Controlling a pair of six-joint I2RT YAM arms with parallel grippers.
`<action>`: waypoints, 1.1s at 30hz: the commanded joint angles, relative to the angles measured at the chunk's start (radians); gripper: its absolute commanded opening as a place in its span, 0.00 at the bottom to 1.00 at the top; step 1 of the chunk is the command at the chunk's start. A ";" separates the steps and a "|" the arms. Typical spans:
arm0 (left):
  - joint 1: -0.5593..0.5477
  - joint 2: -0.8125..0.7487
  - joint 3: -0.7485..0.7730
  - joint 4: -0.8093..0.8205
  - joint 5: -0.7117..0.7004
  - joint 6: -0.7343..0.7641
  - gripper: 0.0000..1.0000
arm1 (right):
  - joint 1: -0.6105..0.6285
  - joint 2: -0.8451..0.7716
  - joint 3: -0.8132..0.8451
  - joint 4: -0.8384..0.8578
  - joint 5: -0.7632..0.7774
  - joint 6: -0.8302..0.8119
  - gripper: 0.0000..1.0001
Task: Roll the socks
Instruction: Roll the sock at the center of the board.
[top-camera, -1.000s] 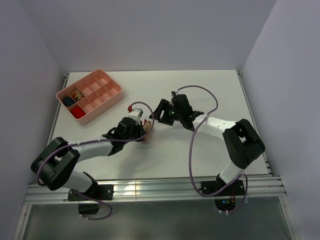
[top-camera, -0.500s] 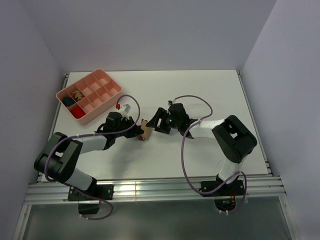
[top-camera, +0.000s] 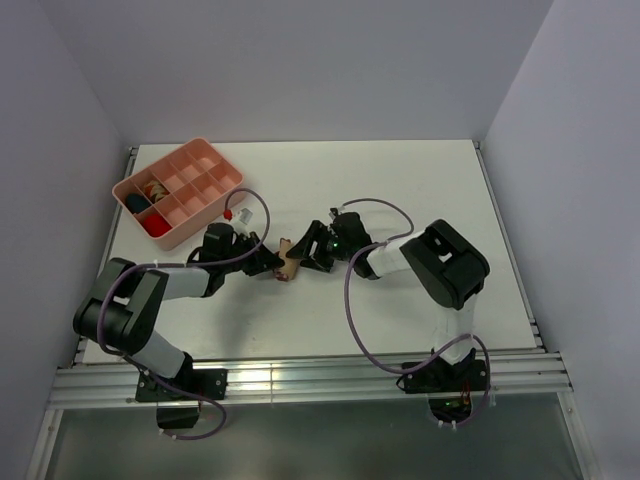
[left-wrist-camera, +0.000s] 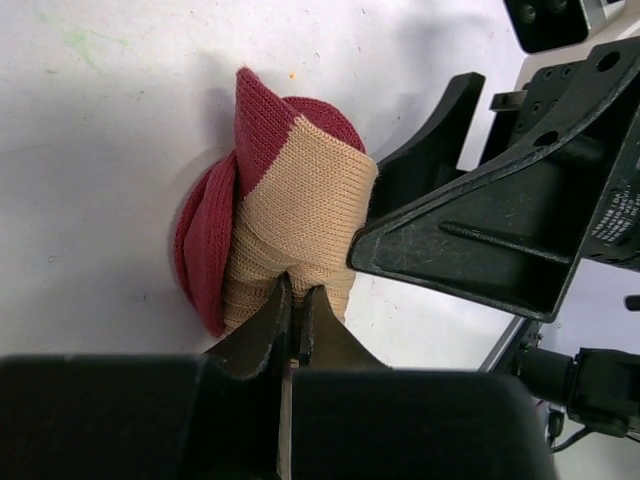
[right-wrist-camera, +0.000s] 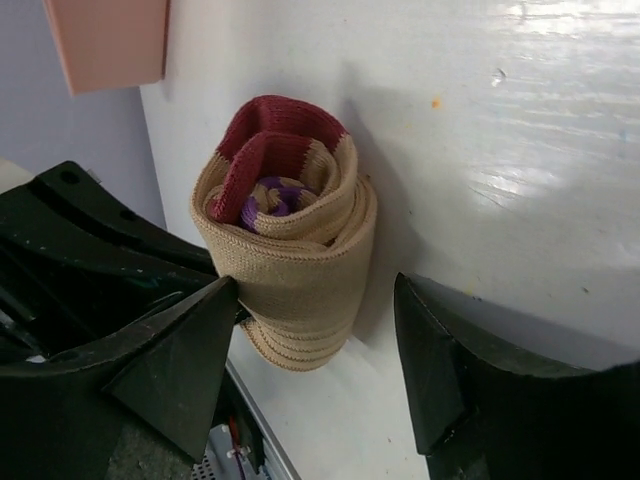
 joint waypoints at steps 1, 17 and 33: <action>0.010 0.060 -0.044 -0.127 -0.027 0.017 0.01 | 0.008 0.047 0.028 0.112 -0.032 0.012 0.71; 0.013 0.094 -0.006 -0.174 -0.039 0.057 0.17 | 0.008 0.059 0.052 0.077 -0.061 -0.052 0.00; -0.341 -0.314 0.044 -0.346 -0.720 0.248 0.77 | 0.043 -0.024 0.290 -0.585 0.230 -0.192 0.00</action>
